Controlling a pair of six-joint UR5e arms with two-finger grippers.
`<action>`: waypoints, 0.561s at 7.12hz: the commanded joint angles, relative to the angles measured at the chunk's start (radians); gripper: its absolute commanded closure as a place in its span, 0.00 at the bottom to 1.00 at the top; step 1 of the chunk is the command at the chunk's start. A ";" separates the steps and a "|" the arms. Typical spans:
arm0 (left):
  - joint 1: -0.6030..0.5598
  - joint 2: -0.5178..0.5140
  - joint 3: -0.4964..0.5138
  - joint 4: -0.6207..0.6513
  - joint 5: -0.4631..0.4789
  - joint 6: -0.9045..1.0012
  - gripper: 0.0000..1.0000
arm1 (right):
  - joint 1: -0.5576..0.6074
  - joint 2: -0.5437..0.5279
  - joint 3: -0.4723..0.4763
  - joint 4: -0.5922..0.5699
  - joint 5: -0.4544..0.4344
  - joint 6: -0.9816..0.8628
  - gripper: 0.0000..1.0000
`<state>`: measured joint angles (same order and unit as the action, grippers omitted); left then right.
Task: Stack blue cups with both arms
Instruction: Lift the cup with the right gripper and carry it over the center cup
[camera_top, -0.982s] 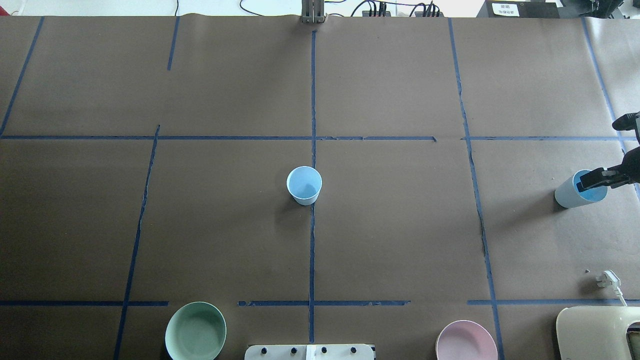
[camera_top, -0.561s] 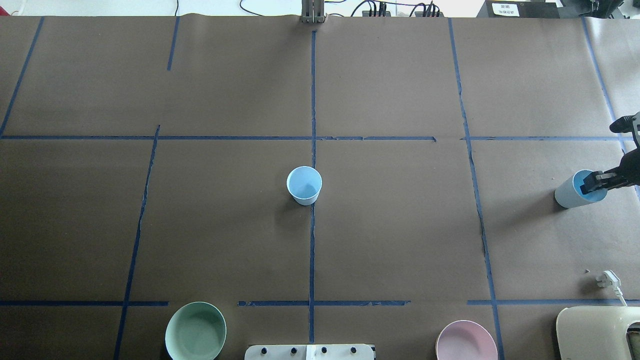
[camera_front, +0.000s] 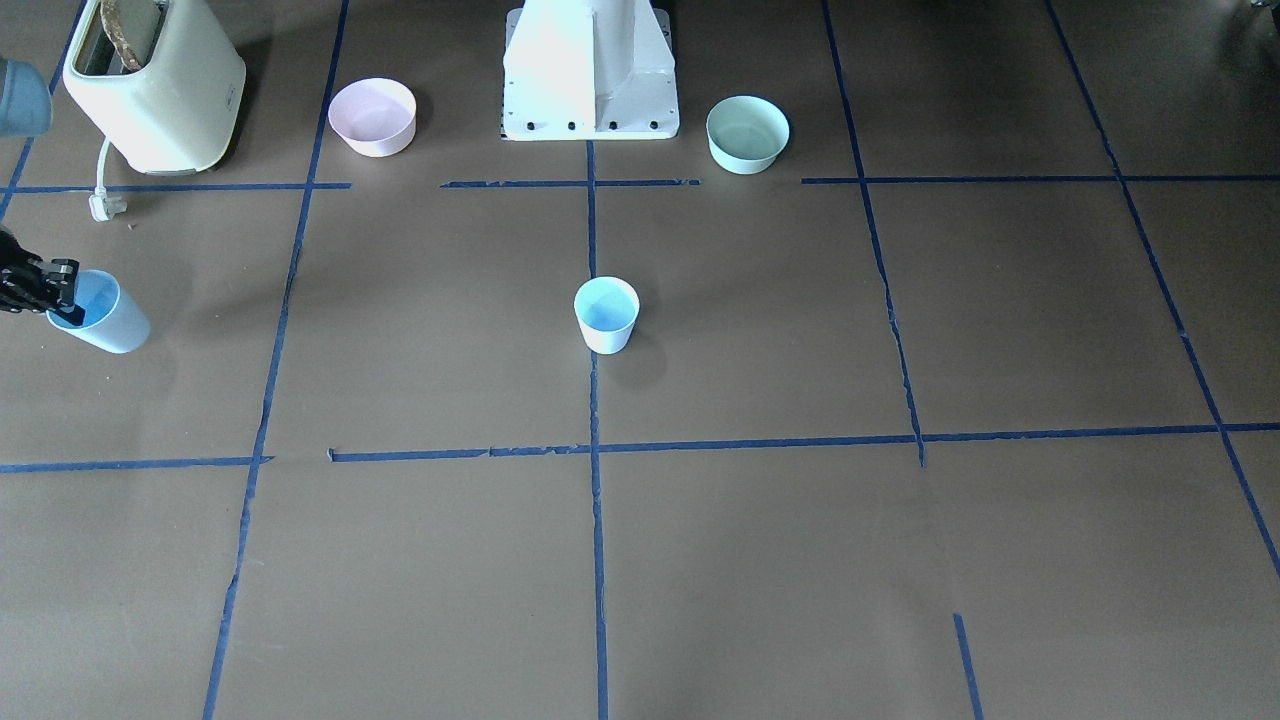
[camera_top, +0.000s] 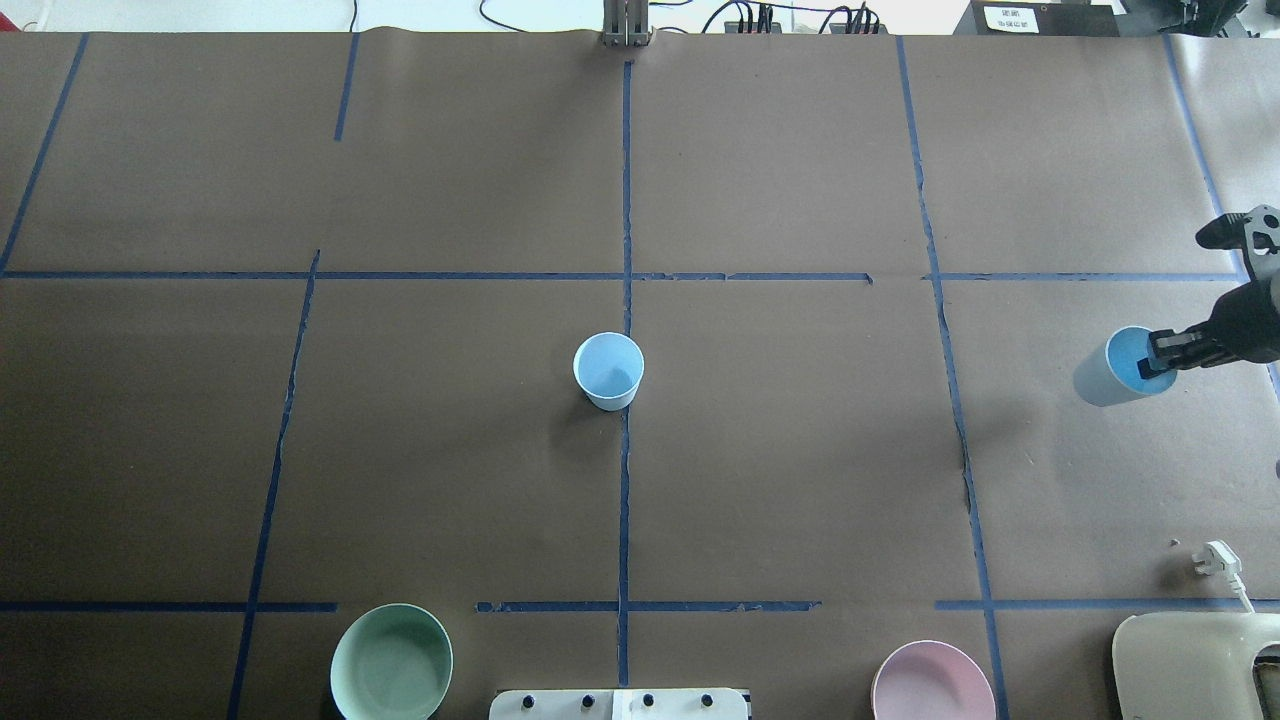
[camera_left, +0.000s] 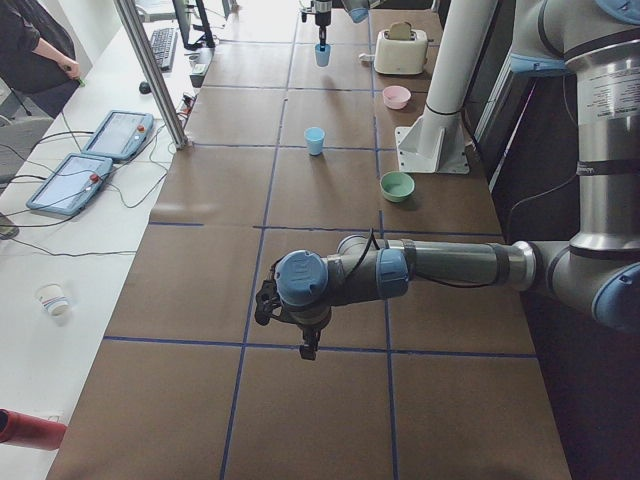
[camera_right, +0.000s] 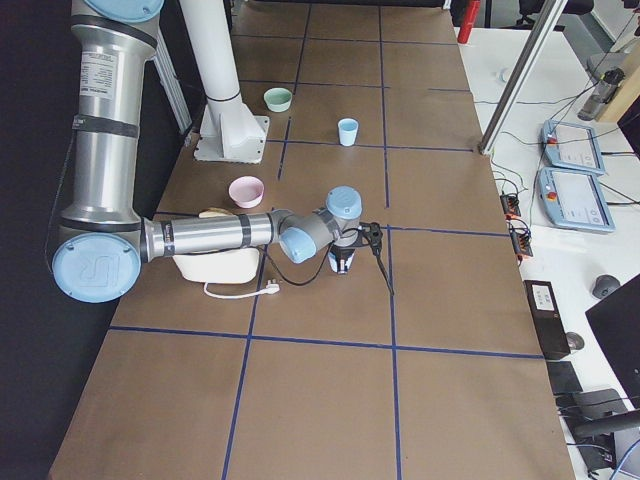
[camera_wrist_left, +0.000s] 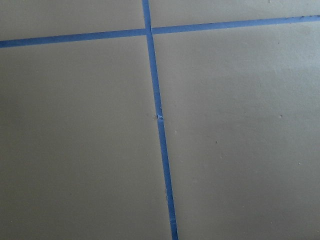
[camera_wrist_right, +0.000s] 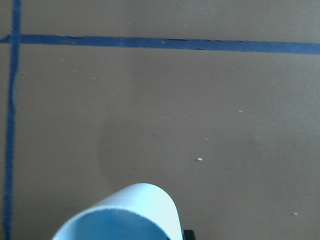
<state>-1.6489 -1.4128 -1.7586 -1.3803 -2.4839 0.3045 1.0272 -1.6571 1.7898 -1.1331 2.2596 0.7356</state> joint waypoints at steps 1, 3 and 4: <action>0.001 -0.002 0.005 0.001 0.028 0.002 0.00 | -0.083 0.212 0.153 -0.316 -0.012 0.205 1.00; 0.003 -0.003 -0.001 0.000 0.118 -0.004 0.00 | -0.218 0.524 0.166 -0.587 -0.108 0.422 1.00; 0.006 -0.006 -0.001 -0.012 0.118 -0.027 0.00 | -0.301 0.601 0.158 -0.618 -0.164 0.524 1.00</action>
<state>-1.6456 -1.4162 -1.7588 -1.3833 -2.3775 0.2969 0.8220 -1.1820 1.9492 -1.6678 2.1601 1.1321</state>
